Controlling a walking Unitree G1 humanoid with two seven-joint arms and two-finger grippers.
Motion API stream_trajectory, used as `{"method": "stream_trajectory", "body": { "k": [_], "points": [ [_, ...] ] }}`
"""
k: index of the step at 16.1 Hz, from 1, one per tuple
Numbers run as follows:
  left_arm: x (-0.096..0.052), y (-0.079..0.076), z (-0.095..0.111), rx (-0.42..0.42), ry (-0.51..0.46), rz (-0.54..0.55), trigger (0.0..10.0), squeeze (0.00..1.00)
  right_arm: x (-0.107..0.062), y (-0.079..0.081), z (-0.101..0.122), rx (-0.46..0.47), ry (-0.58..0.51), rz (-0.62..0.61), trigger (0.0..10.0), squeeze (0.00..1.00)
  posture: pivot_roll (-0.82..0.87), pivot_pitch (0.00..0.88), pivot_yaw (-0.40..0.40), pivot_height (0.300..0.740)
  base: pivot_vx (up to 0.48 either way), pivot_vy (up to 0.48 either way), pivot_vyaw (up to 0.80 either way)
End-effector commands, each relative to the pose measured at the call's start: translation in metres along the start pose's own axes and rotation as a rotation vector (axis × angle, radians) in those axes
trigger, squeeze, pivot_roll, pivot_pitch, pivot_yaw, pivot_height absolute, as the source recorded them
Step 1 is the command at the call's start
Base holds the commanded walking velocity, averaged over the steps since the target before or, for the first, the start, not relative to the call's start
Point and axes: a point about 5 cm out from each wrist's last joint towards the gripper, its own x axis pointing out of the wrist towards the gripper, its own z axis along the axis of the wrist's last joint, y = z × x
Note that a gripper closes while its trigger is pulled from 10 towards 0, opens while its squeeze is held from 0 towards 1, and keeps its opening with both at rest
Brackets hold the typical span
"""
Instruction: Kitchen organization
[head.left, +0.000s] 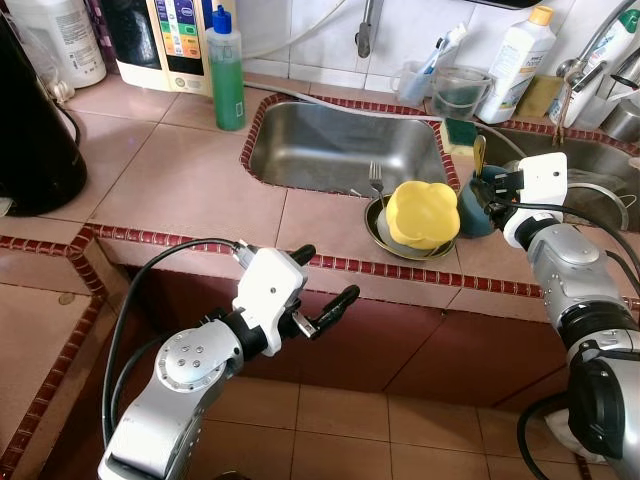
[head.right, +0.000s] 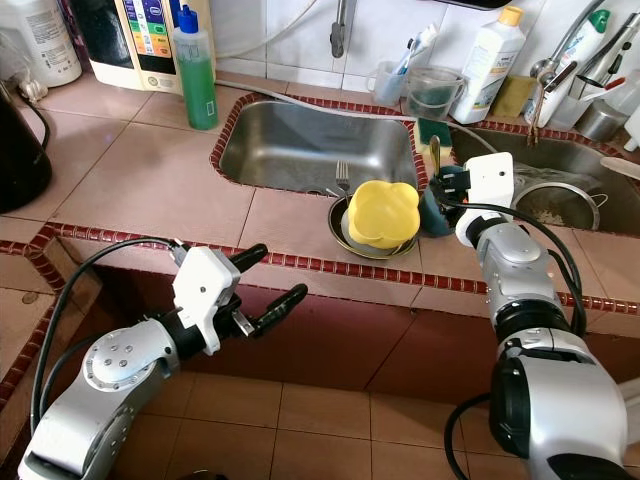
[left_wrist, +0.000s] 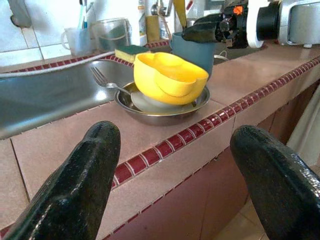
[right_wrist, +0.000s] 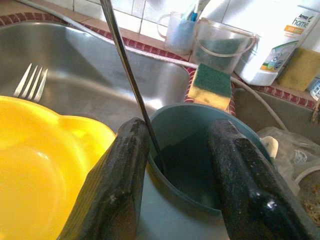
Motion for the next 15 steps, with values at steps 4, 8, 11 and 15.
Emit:
{"method": "stream_trajectory", "body": {
  "k": [4, 8, 11, 15],
  "points": [
    [-0.002, -0.006, 0.002, -0.006, 0.0, -0.004, 10.0, 0.0, 0.003, -0.001, 0.008, -0.033, -0.001, 0.035, 10.0, 0.0, 0.04, 0.149, -0.123, 0.732, 0.0, 0.0, 0.0],
    [-0.004, -0.007, 0.001, -0.016, 0.007, 0.007, 10.0, 0.0, 0.007, 0.004, 0.018, -0.031, -0.031, 0.081, 10.0, 0.0, 0.04, 0.167, -0.131, 0.732, 0.0, 0.0, 0.0],
    [-0.005, -0.007, 0.001, -0.022, 0.01, 0.014, 10.0, 0.0, 0.009, 0.004, 0.025, -0.036, -0.041, 0.087, 10.0, 0.0, 0.04, 0.173, -0.131, 0.732, 0.0, 0.0, 0.0],
    [-0.005, -0.007, 0.002, -0.023, 0.013, 0.018, 10.0, 0.0, 0.011, 0.004, 0.032, -0.052, -0.061, 0.107, 0.0, 0.0, 0.04, 0.179, -0.131, 0.732, 0.0, 0.0, 0.0]
  ]
}}
